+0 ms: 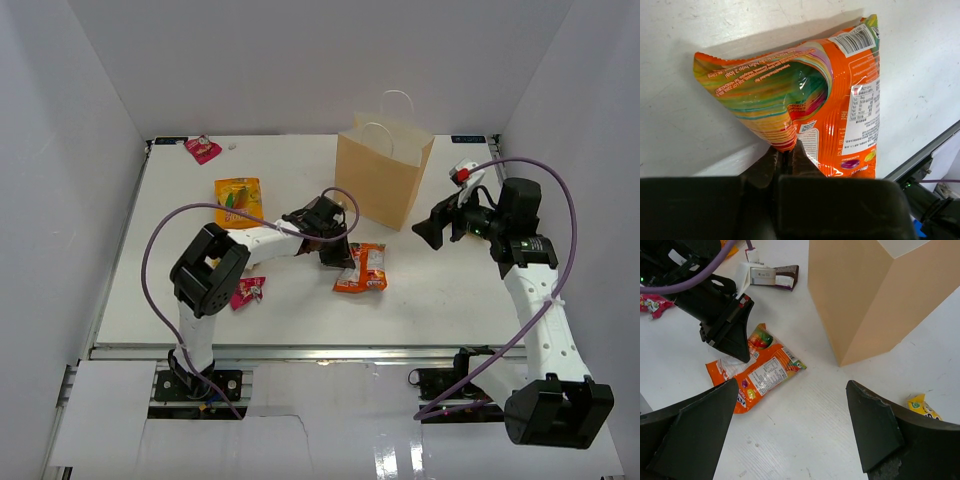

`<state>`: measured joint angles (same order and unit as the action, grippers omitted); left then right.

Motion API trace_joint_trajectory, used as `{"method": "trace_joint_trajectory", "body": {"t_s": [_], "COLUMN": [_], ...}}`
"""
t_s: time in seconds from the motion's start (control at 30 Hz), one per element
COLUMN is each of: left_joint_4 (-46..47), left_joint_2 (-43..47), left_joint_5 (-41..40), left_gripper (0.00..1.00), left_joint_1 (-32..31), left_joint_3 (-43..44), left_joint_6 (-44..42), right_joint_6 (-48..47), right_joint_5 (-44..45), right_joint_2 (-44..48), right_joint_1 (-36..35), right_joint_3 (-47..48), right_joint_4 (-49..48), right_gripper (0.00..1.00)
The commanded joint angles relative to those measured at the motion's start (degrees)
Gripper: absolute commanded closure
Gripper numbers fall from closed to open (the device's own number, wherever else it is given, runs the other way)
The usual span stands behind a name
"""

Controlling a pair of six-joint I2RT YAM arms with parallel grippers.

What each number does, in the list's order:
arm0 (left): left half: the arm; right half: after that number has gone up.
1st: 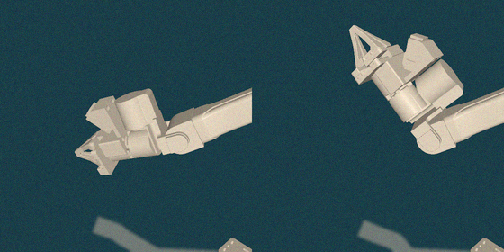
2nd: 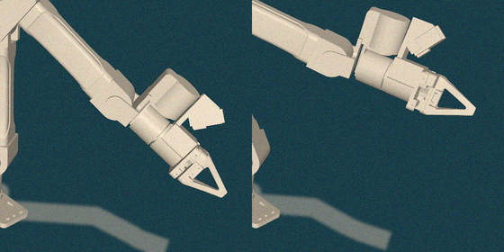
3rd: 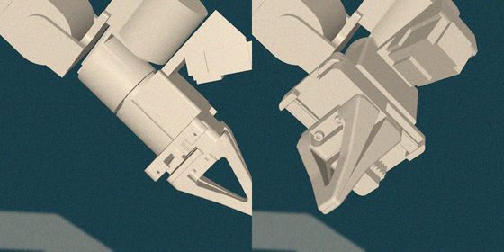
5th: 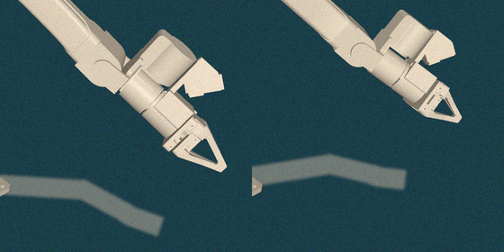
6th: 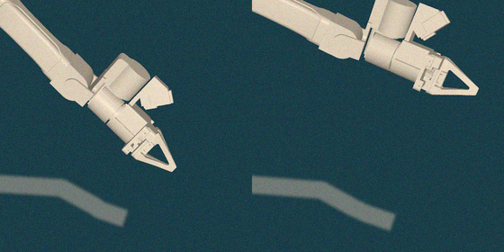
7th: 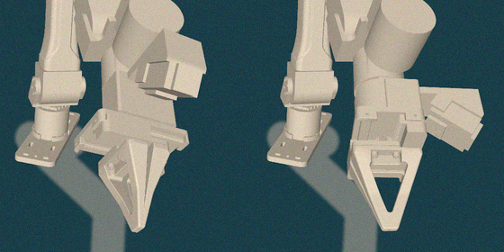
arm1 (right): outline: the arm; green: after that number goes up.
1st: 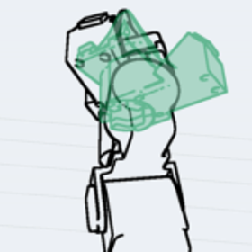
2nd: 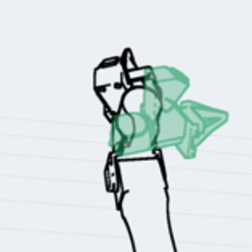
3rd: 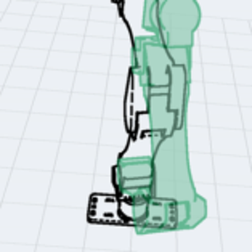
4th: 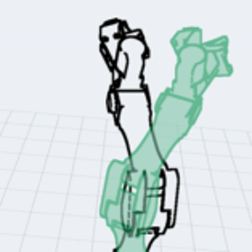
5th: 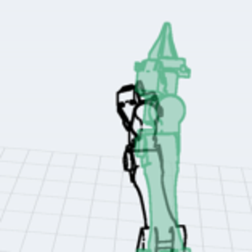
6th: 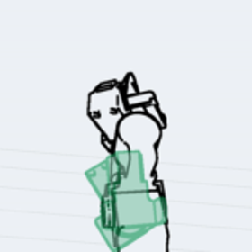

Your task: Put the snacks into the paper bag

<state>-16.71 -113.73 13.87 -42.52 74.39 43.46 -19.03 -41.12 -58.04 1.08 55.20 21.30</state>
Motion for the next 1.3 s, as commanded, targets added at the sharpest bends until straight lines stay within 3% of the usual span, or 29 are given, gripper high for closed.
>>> {"method": "trace_joint_trajectory", "body": {"t_s": [0.0,0.07,0.27,0.53,0.93,1.27], "left_joint_4": [-1.4,-0.61,4.04,11.6,15.31,15.05], "left_joint_2": [4.65,9.55,25.01,34.63,23.66,6.98], "left_joint_5": [-3.58,-5.51,-11.75,-16.42,-14.66,-2.81], "left_gripper": [0.96,1.0,1.0,1.0,1.0,1.0], "left_joint_1": [-0.46,-0.46,-0.37,-0.11,4.19,7.01], "left_joint_3": [-2.4,-2.76,-5.39,-2.51,24.03,48.9], "left_joint_6": [-5.3,-10.55,-26.65,-49.33,-67.97,-70.98], "right_joint_6": [-2.77,-3.56,-4.7,-4.79,-5.14,-4.35], "right_joint_5": [-2.29,-2.3,-2.03,-1.85,-1.15,-1.77], "right_joint_2": [1.09,1.78,2.76,3.11,5.04,6.62], "right_joint_1": [0.32,0.41,1.2,2.26,2.96,3.31], "right_joint_3": [-1.15,-1.94,-2.99,-3.26,-3.96,-5.8], "right_joint_4": [1.9,2.69,3.13,3.13,3.4,3.31], "right_gripper": [0.06,0.06,0.07,0.08,0.08,0.08]}}
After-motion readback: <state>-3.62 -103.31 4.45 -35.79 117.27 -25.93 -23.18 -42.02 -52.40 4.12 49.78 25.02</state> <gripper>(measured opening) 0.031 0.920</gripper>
